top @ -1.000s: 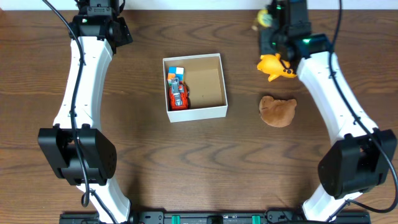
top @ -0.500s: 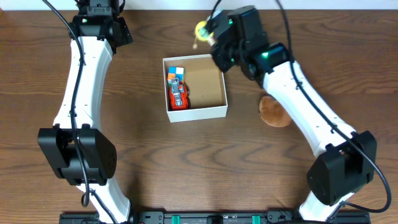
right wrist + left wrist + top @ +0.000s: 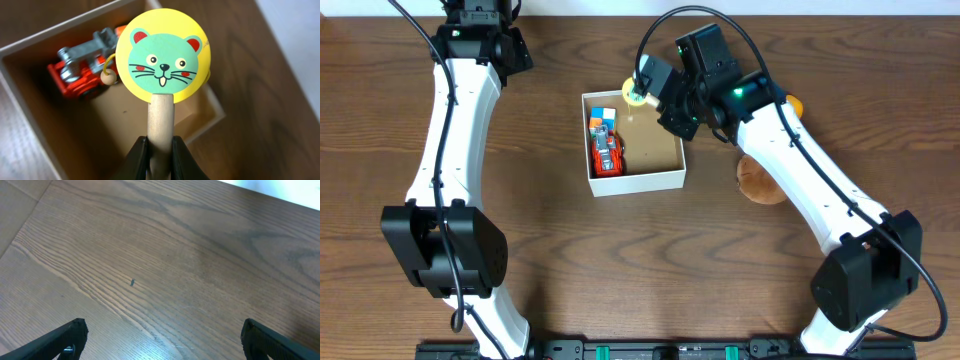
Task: Pack container
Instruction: 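Lift the rattle with the right gripper and carry it over the box, then lower the rattle into the box and open the right gripper, then withdraw the right gripper from the box toward the brown plush bear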
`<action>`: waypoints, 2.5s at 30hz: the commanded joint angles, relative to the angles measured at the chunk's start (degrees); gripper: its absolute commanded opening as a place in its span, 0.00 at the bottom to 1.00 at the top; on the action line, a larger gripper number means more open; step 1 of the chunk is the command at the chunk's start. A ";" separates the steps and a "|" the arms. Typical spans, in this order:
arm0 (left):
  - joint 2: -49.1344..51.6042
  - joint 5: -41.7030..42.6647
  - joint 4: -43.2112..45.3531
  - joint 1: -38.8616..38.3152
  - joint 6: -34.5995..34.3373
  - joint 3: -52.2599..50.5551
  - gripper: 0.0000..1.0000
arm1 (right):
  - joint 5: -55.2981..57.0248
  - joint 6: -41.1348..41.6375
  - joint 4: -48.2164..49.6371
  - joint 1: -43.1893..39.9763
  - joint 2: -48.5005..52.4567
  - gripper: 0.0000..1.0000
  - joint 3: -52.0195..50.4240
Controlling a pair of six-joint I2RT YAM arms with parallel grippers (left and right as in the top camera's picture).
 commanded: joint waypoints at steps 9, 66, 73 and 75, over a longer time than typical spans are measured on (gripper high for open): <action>-0.20 -0.09 0.00 0.04 -0.13 0.31 0.98 | -5.35 -1.68 -2.95 0.83 8.35 0.01 0.76; -0.20 -0.09 0.00 0.04 -0.13 0.31 0.98 | 27.63 19.74 -9.94 -7.98 5.79 0.82 19.02; -0.20 -0.09 0.00 0.04 -0.13 0.31 0.98 | 24.04 38.53 -24.92 -15.61 5.81 0.84 18.80; -0.20 -0.09 0.00 0.04 -0.13 0.31 0.98 | 21.46 39.52 -29.27 -17.31 5.81 0.84 18.62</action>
